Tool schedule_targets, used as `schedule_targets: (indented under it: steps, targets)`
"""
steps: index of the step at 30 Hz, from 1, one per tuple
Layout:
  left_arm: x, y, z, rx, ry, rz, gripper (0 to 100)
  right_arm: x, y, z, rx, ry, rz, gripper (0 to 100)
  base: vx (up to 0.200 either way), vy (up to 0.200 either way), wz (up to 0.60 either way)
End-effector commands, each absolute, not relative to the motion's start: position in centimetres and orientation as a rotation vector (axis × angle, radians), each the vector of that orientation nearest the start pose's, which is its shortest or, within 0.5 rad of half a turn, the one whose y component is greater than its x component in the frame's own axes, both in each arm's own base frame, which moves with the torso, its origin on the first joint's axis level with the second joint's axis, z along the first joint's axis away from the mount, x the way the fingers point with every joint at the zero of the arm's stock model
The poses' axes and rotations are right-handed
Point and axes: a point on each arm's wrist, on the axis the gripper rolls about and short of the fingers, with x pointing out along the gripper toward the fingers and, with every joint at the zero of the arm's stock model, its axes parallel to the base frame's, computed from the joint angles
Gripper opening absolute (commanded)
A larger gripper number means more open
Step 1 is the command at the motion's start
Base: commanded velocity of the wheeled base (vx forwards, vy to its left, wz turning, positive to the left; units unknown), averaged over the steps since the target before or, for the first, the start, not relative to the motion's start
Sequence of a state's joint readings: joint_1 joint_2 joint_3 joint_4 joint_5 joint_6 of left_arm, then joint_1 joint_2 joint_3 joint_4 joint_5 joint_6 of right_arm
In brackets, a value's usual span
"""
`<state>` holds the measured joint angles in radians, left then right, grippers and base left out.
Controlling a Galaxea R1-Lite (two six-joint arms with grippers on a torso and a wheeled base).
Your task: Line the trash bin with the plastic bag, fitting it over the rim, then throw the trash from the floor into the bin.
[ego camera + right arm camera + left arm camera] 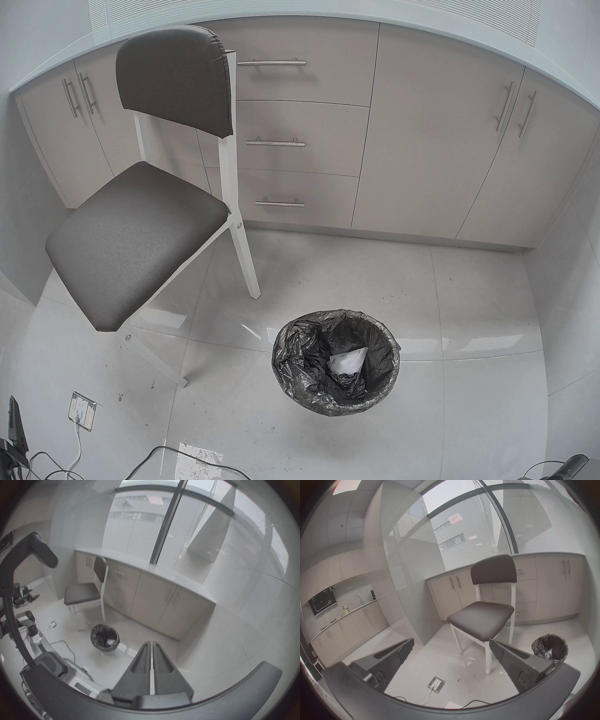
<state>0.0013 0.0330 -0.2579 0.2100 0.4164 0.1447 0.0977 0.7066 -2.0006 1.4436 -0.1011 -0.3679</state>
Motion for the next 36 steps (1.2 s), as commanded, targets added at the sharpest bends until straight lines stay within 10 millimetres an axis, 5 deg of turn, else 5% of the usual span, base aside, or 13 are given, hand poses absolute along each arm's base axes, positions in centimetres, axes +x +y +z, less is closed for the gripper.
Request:
schedule_targets:
  steps: [1,6,11,21,36]
  targets:
    - [-3.7,0.9,9.5,0.150,0.073,0.404,100,-21.7,-2.4,34.5,-0.338,-0.154,0.026,0,0.000,0.000,0.00]
    - [-2.7,0.5,8.4,0.083,0.015,0.221,100,-26.7,-2.8,33.9,-0.315,-0.524,0.002,0,0.000,0.000,0.00]
    - [-2.7,-0.1,8.3,0.028,0.004,-0.022,100,-25.7,-2.7,32.5,-0.313,-0.578,-0.004,0,0.000,0.000,0.00]
    - [-2.6,0.3,8.3,-0.025,0.015,0.149,100,-26.7,-2.8,30.8,-0.311,-0.623,-0.007,0,0.000,0.000,0.00]
    - [-2.3,0.0,7.5,-0.017,0.003,0.017,100,-28.9,-0.6,25.3,-0.322,-0.626,-0.029,0,0.000,0.000,0.00]
